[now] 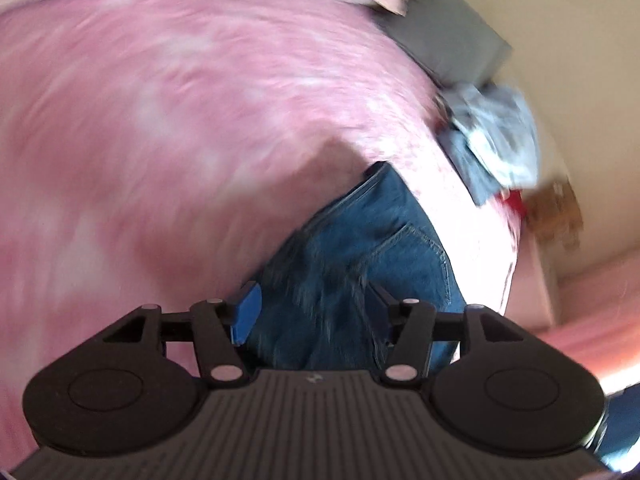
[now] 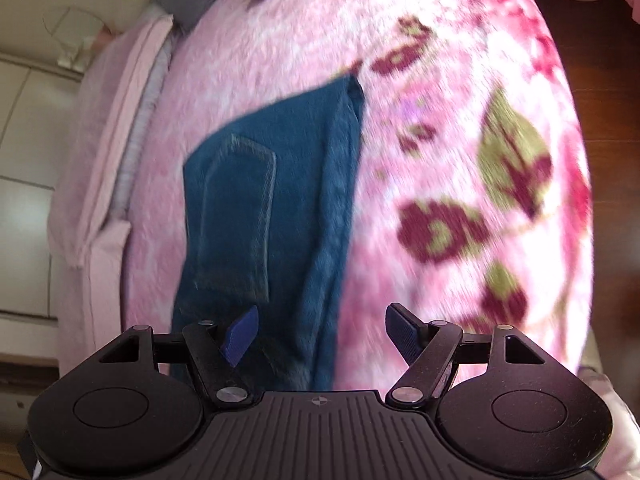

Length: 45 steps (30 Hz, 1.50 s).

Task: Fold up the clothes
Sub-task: 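Lower both grippers onto the folded jeans' edge and grasp it again, then lift the gripped folded jeans and carry them toward the dark folded garment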

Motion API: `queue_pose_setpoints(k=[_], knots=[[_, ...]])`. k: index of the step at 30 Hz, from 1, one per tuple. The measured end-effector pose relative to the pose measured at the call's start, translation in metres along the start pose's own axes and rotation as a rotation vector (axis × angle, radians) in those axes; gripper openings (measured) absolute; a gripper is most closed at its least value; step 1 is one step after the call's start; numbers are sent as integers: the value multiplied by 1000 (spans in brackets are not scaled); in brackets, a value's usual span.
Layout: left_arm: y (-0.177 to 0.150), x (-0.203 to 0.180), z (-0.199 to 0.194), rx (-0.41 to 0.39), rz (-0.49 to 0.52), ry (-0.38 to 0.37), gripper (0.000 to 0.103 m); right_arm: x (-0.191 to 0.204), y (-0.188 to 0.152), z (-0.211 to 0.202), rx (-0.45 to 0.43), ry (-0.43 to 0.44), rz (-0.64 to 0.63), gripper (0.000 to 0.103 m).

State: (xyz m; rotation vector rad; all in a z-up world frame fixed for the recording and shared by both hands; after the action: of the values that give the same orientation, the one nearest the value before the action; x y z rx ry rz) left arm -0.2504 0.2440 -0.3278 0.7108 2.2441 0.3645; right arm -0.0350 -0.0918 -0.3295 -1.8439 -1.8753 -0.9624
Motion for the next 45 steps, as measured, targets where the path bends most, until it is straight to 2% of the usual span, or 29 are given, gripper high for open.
queue_pose_setpoints(k=[3,5,7,12,15,16,19,20,22,24,25,27,28,32,37,39,45], knots=[[33,-7,39,81,135,-38,55,-2,13,14,-43,13,15,74],[49,-6,73,182,177,-78,60,-4,19,25,-63,19,39,74],[56,-1,100,269,165,-94,60,-6,24,37,-71,32,71,74],[56,16,142,384,51,-205,60,-7,27,60,-63,62,88,74],[51,16,153,401,18,-298,58,-8,30,68,-55,89,81,73],[47,13,157,415,26,-321,54,-8,31,71,-52,100,78,73],[41,5,163,427,80,-344,53,-9,32,76,-48,132,58,73],[42,6,162,425,78,-345,50,-8,32,78,-46,143,47,73],[41,9,158,413,76,-352,40,-8,32,80,-41,157,30,57],[39,10,152,395,77,-367,32,-8,32,81,-36,167,28,51],[38,8,147,379,102,-366,26,-9,32,82,-33,173,27,42],[36,3,136,347,125,-355,21,-8,33,81,-24,203,27,30],[35,1,130,330,129,-351,18,-7,33,80,-22,219,29,27],[17,-4,69,253,116,-349,17,5,30,60,-36,239,-13,26],[-5,-10,-7,158,99,-345,16,25,7,9,-42,309,-67,25],[-14,-13,-37,119,92,-343,16,31,-5,-12,-20,331,-85,25],[-80,-13,-142,-2,-47,-257,16,51,-49,-68,81,377,-169,25]])
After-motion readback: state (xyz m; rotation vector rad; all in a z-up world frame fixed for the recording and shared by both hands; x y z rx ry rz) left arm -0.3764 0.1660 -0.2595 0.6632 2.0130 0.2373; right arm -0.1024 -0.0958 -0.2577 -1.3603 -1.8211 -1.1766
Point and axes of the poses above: each gripper's, at about its wrist camera, not at the fingertips, and z roughly the way its jaws point, x to its left, y to its top, the point moved 1 cm from there along z, roughly the way its jaws point, and after that the axes turned 6 degrees about -x, right-handed, at the moved point
